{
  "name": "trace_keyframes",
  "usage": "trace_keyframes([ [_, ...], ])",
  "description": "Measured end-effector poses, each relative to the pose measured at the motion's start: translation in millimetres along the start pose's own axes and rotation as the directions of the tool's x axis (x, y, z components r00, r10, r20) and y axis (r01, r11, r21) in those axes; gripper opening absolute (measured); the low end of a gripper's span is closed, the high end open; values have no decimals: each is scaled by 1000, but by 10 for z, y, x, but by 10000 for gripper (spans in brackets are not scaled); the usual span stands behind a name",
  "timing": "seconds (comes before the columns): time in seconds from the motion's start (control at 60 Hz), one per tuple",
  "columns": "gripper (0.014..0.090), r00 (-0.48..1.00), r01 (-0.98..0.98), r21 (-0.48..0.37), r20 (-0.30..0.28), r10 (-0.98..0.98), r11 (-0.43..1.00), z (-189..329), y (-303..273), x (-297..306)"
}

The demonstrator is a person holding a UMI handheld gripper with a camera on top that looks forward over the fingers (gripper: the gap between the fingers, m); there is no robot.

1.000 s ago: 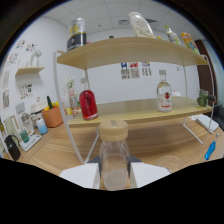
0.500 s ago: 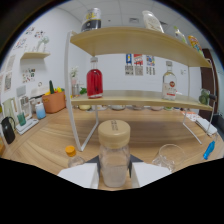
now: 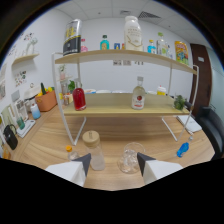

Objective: Make me a cup of Mount Fuji.

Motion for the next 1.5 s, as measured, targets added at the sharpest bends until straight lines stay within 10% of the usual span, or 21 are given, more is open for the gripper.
trace_keyframes([
  [0.25,865,996,-3,-80,-90,-4,997,-560,-681,435],
  [0.7,857,1000,-3,315,-22,11,949,-571,-3229,481],
  [0.917,759,999,-11,319,-32,23,948,130,-3326,564],
  [1.117,511,999,-35,317,-14,42,948,408,-3264,602],
  [1.5,485,999,-36,372,47,20,928,-73,-3446,534],
])
